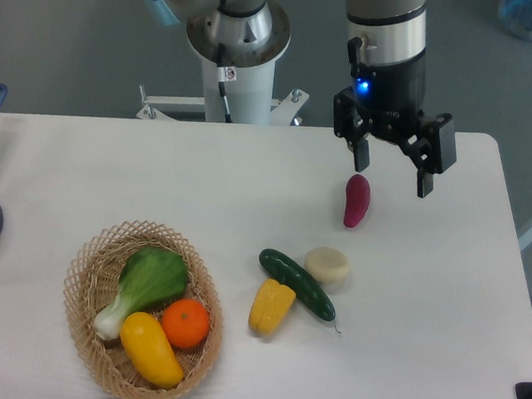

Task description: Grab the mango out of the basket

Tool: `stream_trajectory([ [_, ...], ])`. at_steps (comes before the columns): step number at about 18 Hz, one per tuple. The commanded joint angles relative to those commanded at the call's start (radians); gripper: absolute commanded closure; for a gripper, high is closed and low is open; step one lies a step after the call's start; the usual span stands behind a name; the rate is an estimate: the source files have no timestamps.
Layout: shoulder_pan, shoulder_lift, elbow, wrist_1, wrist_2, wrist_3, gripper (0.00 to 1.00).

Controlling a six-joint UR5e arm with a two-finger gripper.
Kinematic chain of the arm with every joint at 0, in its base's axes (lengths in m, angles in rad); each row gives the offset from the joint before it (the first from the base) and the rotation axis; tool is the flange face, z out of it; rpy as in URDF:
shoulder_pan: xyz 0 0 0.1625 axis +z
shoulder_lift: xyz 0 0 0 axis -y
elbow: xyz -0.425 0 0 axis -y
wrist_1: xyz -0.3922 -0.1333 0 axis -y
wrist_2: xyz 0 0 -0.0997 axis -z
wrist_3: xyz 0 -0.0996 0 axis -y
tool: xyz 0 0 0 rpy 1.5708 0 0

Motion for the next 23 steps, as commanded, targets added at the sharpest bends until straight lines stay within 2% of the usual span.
stream_trajectory([
  [10,-0.002,0.002,-0.012,-0.002,0.006,-0.015,0.0],
  [13,-0.024,0.011,-0.07,0.002,-0.002,-0.179,0.0],
  [15,-0.047,0.009,-0.095,0.038,-0.002,-0.299,0.0],
  [17,-0.087,-0.005,-0.097,0.066,-0.002,-0.435,0.0],
  [23,-0.193,-0.075,-0.094,0.066,-0.014,-0.832,0.0],
])
